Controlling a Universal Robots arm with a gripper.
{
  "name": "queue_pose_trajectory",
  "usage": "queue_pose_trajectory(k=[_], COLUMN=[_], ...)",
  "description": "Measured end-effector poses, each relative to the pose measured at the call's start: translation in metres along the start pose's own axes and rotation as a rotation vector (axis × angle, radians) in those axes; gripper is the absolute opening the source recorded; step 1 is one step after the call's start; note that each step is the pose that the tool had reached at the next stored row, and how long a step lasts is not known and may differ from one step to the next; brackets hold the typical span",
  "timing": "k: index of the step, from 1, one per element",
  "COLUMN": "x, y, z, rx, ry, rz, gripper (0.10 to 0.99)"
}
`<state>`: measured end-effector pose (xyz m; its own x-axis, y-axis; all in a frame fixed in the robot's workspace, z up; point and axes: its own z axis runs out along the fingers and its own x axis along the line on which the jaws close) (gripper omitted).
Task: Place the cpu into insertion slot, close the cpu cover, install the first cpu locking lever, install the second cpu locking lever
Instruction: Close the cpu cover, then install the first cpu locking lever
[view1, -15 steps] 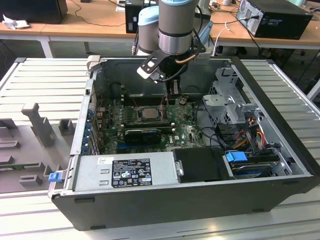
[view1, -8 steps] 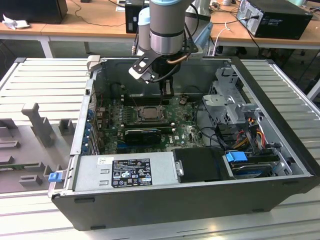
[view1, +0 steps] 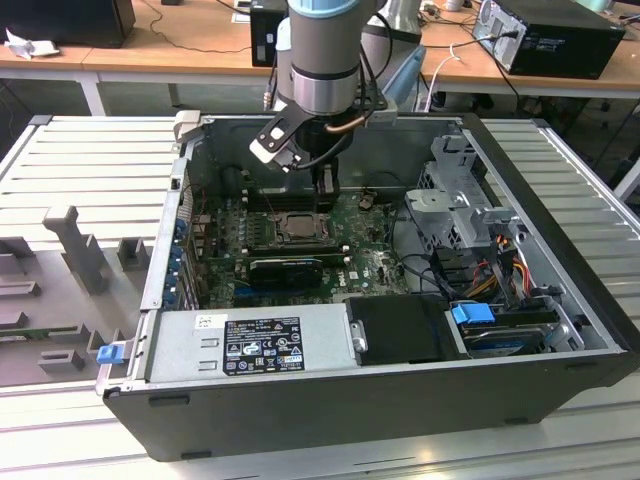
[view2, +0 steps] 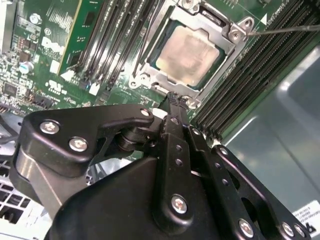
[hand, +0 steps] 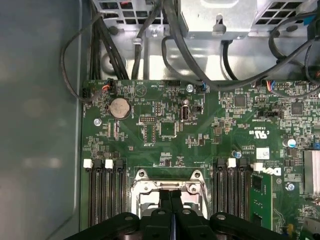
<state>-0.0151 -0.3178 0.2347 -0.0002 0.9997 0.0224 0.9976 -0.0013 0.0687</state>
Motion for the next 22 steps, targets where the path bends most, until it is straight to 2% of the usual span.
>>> queue_pose_trajectory(k=[7, 10, 17, 22], x=[-0.0002, -0.0003, -0.0002, -0.0002], y=[-0.0096, -0.0142, -0.0234, -0.0259], z=[0.0069, 0.0082, 0.0077, 0.0075], rx=[0.009, 0.020, 0.020, 0.020], ry=[0.0014, 0.0014, 0.0018, 0.0019], rz=[-0.005, -0.006, -0.007, -0.007], gripper=[0.106, 0.106, 0.106, 0.106])
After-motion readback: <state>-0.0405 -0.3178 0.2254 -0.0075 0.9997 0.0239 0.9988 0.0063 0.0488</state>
